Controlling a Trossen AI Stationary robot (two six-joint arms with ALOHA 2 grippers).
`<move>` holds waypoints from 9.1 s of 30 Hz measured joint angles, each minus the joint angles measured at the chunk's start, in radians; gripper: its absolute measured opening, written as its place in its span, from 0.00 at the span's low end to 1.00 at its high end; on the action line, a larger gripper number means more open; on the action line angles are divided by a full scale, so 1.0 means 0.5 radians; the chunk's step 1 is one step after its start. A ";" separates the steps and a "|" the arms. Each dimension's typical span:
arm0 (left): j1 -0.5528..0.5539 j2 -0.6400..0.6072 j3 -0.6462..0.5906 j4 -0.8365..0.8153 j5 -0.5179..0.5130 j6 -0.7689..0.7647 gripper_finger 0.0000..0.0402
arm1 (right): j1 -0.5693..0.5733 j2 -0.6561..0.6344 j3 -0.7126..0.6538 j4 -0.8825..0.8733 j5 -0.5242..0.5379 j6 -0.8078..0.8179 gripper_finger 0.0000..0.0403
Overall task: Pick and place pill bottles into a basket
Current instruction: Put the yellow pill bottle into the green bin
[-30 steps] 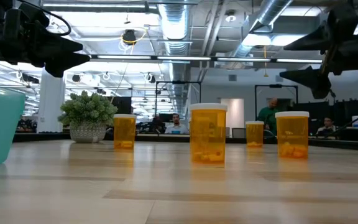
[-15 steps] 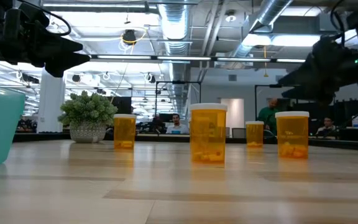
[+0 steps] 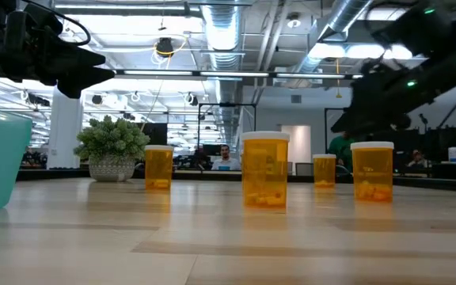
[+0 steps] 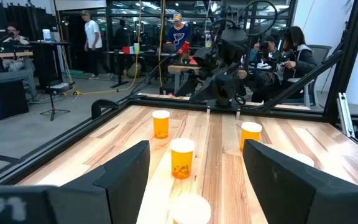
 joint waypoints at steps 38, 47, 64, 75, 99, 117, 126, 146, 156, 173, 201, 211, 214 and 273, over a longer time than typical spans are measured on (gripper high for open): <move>-0.001 0.000 0.000 0.000 0.000 -0.011 0.62 | -0.603 0.746 0.712 -0.621 -0.417 0.181 0.96; -0.001 0.000 -0.001 0.001 -0.001 -0.018 0.62 | -0.634 0.746 0.712 -0.620 -0.491 0.175 0.96; 0.000 0.000 0.000 0.000 -0.001 -0.005 0.62 | -0.639 1.157 0.710 -0.375 -0.545 0.103 0.95; 0.000 0.000 0.000 0.000 0.000 -0.010 0.62 | -0.643 1.237 0.712 -0.306 -0.535 0.074 0.84; -0.001 0.000 0.000 0.000 0.000 -0.010 0.62 | -0.637 1.157 0.718 -0.330 -0.618 0.037 0.41; -0.001 0.000 0.000 0.001 0.000 0.000 0.62 | -0.377 1.157 1.320 -0.329 -0.906 -0.219 0.41; 0.000 0.000 -0.001 0.001 0.000 -0.011 0.62 | -0.023 1.162 1.678 -0.193 -0.957 -0.357 0.47; 0.000 0.000 -0.001 0.000 0.001 0.000 0.62 | 0.444 1.823 2.249 0.244 -1.167 -0.486 0.44; -0.001 0.001 -0.001 0.001 0.001 -0.013 0.62 | 0.559 2.270 2.699 0.166 -1.389 -0.472 0.46; -0.001 0.001 0.000 0.001 0.001 -0.015 0.62 | 0.588 2.881 3.456 -0.398 -1.557 -0.535 0.46; 0.000 0.000 -0.001 0.001 0.001 -0.010 0.62 | 0.495 2.972 3.603 -0.585 -1.591 -0.669 0.45; 0.000 0.000 -0.001 0.001 0.000 0.001 0.62 | 0.541 2.972 3.602 -0.584 -1.587 -0.814 0.45; -0.001 0.000 0.000 0.001 0.000 -0.012 0.62 | 0.540 2.972 3.602 -0.576 -1.586 -0.822 0.44; 0.000 0.001 0.000 0.001 0.000 -0.011 0.62 | 0.553 2.642 3.844 -1.920 -1.531 -1.100 0.65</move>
